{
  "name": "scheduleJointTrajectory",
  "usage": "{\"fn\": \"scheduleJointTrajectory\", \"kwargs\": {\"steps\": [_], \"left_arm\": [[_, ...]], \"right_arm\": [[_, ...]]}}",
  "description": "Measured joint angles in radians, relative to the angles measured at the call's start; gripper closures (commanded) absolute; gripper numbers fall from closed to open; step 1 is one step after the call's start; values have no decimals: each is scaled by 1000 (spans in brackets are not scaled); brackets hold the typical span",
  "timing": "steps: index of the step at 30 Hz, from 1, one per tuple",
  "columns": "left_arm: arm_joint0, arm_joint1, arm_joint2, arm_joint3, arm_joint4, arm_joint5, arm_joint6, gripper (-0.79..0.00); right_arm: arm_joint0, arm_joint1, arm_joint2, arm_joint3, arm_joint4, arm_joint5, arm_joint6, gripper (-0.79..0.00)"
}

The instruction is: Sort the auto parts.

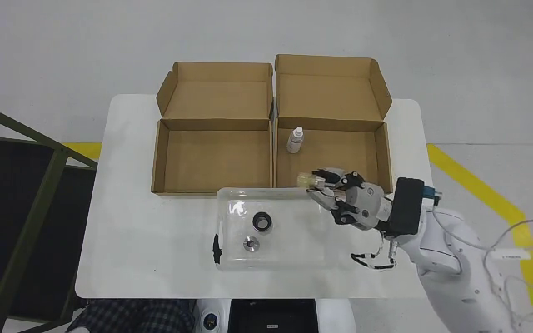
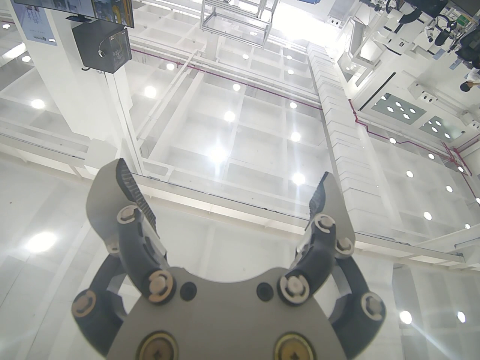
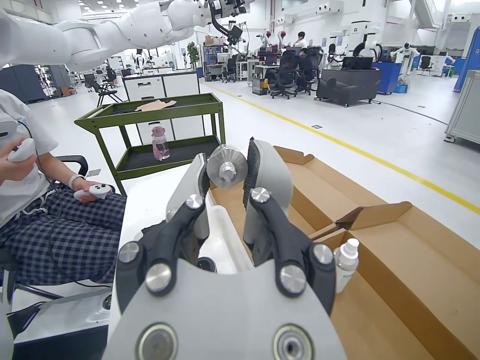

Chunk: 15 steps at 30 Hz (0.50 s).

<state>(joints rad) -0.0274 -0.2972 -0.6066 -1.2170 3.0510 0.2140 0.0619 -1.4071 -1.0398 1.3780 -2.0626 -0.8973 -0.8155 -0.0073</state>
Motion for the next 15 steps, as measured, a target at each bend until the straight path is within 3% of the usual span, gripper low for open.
{"fn": "scheduleJointTrajectory", "kwargs": {"steps": [15], "left_arm": [[0,0,0,0,0,0,0,-785]], "right_arm": [[40,0,-35,95,-115,54,141,0]]}}
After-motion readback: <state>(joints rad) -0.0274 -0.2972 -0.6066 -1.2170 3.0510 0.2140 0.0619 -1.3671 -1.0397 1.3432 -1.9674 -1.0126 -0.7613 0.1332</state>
